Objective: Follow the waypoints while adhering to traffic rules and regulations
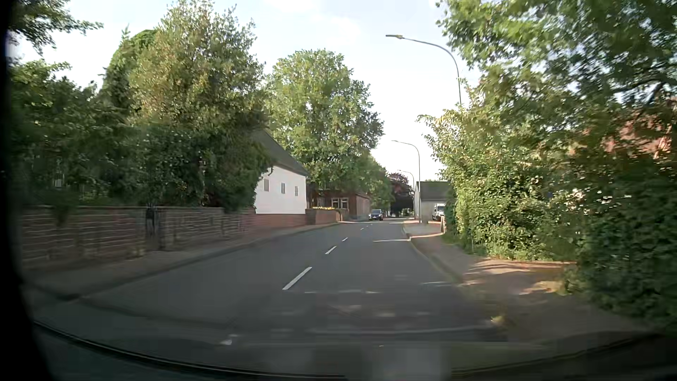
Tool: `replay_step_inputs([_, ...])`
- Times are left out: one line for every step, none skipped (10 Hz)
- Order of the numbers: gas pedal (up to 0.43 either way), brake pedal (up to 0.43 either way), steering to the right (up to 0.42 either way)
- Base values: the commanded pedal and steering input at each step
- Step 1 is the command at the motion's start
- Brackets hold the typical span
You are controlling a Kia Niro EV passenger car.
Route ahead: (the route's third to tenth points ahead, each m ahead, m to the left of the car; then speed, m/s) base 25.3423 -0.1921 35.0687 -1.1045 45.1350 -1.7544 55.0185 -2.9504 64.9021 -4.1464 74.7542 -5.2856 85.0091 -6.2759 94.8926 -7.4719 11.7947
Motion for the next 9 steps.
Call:
replay_step_inputs([0.209,0.006,0.004])
replay_step_inputs([0.189,0.006,0.006])
replay_step_inputs([0.189,0.006,0.009])
replay_step_inputs([0.189,0.006,0.010])
replay_step_inputs([0.177,0.006,0.010])
replay_step_inputs([0.177,0.006,0.010])
replay_step_inputs([0.177,0.006,0.011])
replay_step_inputs([0.177,0.006,0.011])
replay_step_inputs([0.177,0.006,0.013])
